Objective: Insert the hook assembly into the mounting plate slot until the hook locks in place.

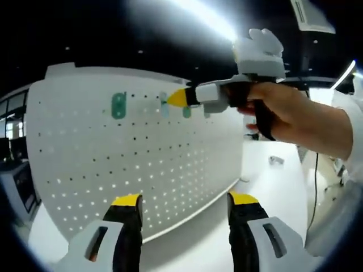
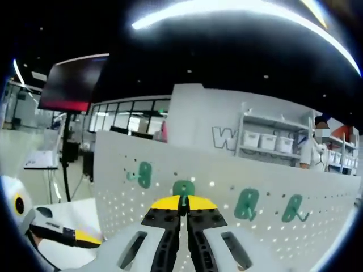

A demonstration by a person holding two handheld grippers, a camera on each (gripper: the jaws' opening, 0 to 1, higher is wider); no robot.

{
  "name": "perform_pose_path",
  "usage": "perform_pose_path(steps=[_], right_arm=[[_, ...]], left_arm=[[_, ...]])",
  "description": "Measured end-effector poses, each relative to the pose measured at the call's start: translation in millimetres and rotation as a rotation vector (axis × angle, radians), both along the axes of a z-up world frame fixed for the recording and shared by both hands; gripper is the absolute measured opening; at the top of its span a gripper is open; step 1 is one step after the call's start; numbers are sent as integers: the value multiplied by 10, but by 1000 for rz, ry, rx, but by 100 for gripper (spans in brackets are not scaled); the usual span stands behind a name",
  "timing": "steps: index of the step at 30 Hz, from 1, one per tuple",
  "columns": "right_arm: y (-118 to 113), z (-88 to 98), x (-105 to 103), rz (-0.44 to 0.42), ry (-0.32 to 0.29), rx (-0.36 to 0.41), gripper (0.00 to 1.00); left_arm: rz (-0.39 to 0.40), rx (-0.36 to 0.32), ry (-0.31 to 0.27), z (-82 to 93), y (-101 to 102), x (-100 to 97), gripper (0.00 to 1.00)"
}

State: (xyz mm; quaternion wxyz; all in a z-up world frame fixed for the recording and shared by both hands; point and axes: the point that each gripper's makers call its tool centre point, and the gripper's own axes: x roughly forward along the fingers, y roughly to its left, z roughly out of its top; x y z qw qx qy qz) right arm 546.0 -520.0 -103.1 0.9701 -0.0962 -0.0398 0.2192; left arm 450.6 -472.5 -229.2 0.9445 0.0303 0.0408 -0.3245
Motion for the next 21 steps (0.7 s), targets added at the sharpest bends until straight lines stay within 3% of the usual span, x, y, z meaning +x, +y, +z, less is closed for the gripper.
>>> perform_pose_path(steps=[21], right_arm=[[4, 31, 156, -32, 3, 23, 1]], left_arm=[[-13, -8, 4, 17, -18, -12, 58]])
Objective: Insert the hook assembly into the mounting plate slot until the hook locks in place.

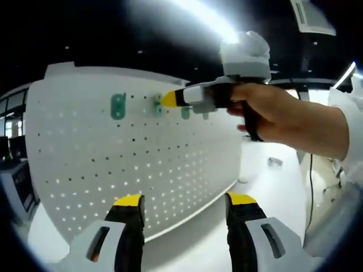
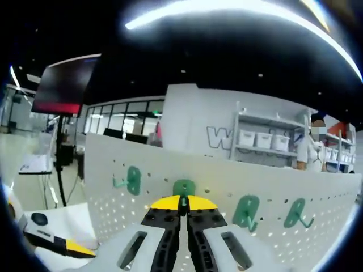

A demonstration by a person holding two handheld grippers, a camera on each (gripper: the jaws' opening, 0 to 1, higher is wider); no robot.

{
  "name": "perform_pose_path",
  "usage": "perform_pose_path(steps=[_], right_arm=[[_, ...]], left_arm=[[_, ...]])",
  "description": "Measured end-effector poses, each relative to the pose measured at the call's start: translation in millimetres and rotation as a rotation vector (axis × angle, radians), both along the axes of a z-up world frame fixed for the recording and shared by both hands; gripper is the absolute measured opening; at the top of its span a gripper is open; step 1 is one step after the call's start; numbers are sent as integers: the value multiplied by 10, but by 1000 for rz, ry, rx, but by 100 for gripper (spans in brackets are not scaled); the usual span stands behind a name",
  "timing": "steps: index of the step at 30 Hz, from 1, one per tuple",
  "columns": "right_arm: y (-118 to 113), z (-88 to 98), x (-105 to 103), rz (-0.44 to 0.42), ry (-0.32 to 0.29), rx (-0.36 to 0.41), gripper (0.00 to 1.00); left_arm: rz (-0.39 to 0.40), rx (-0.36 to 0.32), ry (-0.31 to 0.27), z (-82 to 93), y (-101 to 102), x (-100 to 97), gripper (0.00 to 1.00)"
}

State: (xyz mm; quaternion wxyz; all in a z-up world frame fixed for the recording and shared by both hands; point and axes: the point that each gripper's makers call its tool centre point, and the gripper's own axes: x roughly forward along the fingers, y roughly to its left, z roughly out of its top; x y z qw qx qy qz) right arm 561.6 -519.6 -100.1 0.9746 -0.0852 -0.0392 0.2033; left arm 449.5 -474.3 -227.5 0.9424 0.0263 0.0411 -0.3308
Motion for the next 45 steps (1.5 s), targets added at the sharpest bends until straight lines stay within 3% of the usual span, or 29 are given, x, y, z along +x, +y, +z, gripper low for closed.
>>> perform_pose_path(steps=[8, 23, 26, 31, 32, 33, 37, 45], right_arm=[[5, 11, 13, -19, -3, -9, 1], [78, -9, 79, -105, -85, -285, 3], [92, -21, 88, -118, -114, -384, 4], [102, -35, 95, -120, -141, -451, 4], [102, -39, 94, -120, -140, -449, 4], [115, -49, 92, -104, -119, -399, 4], [98, -43, 87, -106, -120, -385, 5], [48, -80, 40, -81, -60, -260, 7]], left_arm=[[-2, -2, -4, 25, 0, -8, 58], [-10, 3, -14, 61, -1, -22, 56], [-10, 4, -12, 54, 6, -22, 56], [-11, 4, -13, 57, 12, -23, 55], [-11, 4, -13, 59, 13, -25, 55], [-11, 3, -14, 61, 14, -25, 55], [-11, 2, -17, 70, 20, -25, 56], [-12, 0, -19, 80, 25, -29, 56]])
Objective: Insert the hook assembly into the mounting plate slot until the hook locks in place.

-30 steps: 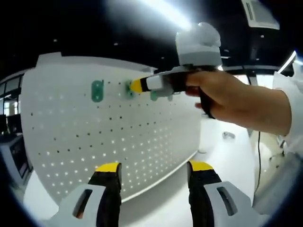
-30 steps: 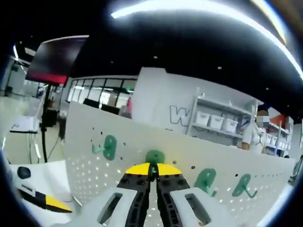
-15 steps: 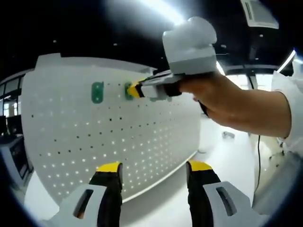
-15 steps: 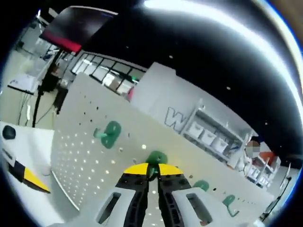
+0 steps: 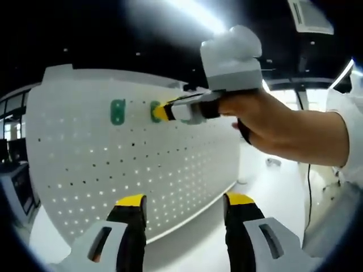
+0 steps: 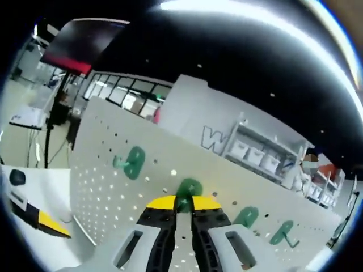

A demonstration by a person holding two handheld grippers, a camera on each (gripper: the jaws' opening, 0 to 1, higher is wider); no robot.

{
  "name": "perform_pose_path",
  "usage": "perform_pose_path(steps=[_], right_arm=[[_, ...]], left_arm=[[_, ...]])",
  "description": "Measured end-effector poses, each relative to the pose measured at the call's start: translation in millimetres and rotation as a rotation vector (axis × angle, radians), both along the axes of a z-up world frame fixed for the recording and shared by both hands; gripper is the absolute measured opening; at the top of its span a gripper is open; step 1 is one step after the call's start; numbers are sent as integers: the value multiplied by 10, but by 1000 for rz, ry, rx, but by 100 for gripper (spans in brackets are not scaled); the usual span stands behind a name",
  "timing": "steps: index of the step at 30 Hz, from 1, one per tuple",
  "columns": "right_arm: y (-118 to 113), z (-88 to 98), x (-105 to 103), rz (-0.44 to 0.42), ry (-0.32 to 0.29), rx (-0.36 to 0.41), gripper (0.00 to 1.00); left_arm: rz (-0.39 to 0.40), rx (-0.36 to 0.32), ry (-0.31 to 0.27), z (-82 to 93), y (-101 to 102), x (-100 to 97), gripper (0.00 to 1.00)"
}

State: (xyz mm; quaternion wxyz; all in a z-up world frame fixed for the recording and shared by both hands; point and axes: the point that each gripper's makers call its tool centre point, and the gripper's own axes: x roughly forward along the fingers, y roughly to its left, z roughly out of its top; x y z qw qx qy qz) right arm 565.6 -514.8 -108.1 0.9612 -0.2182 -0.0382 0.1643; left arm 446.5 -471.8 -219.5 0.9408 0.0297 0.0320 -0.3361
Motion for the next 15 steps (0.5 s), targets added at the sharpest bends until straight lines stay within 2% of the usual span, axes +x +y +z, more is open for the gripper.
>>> perform_pose_path(steps=[14, 15], right_arm=[[-128, -21, -233, 69, 44, 149, 10], [-114, -1, -266, 99, 41, 191, 11]], left_arm=[[-12, 9, -1, -13, -43, -18, 56], [-13, 11, -1, -13, -48, -23, 56]])
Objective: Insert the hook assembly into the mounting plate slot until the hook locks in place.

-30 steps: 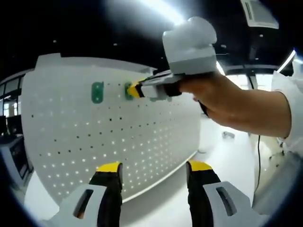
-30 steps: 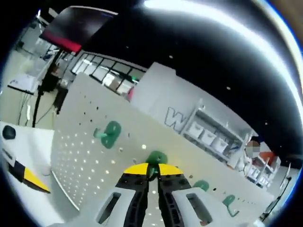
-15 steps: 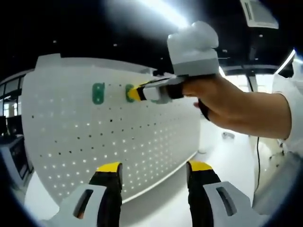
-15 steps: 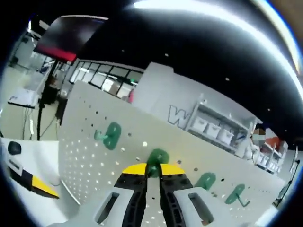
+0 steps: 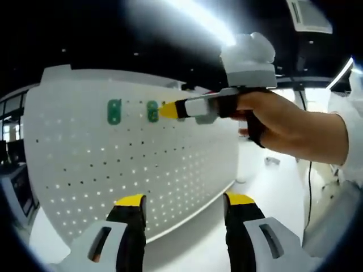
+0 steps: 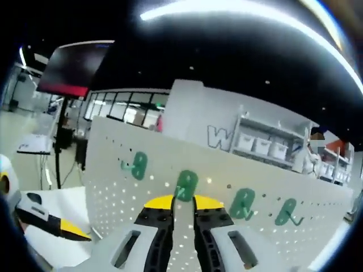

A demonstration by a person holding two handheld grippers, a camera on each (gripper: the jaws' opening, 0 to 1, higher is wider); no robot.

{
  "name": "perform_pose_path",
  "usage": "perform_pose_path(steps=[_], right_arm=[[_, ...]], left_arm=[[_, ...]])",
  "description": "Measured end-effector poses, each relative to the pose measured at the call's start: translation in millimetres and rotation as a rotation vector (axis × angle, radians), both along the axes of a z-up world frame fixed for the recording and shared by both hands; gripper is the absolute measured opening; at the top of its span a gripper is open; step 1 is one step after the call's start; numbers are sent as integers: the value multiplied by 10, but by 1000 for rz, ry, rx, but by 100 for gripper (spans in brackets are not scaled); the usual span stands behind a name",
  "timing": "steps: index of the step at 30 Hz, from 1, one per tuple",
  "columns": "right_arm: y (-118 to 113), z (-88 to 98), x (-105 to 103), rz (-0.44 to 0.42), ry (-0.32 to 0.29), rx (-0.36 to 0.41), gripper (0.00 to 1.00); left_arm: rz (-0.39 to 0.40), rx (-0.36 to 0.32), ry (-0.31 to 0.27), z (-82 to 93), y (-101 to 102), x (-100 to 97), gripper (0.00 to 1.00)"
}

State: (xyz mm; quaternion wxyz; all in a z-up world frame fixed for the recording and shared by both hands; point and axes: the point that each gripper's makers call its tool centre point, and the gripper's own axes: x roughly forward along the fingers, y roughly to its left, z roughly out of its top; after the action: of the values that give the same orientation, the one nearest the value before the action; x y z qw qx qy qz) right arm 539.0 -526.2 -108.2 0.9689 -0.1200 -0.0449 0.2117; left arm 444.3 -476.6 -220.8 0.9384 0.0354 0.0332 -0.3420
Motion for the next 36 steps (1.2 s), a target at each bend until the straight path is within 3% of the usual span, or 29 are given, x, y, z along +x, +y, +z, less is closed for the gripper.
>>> perform_pose_path(steps=[6, 17, 28, 36], right_arm=[[-130, 108, -165, 37, -46, 30, 12], [-567, 133, -410, 25, -53, 68, 14], [-972, -64, -717, 27, -17, 67, 21], [-1199, -448, -1042, 27, 67, 70, 27]], left_arm=[[-9, 11, 3, -32, -26, -11, 56], [-12, 22, 7, -62, -25, -12, 57], [-8, 23, 8, -67, -11, -21, 56], [-12, 21, 19, -90, -40, -46, 56]])
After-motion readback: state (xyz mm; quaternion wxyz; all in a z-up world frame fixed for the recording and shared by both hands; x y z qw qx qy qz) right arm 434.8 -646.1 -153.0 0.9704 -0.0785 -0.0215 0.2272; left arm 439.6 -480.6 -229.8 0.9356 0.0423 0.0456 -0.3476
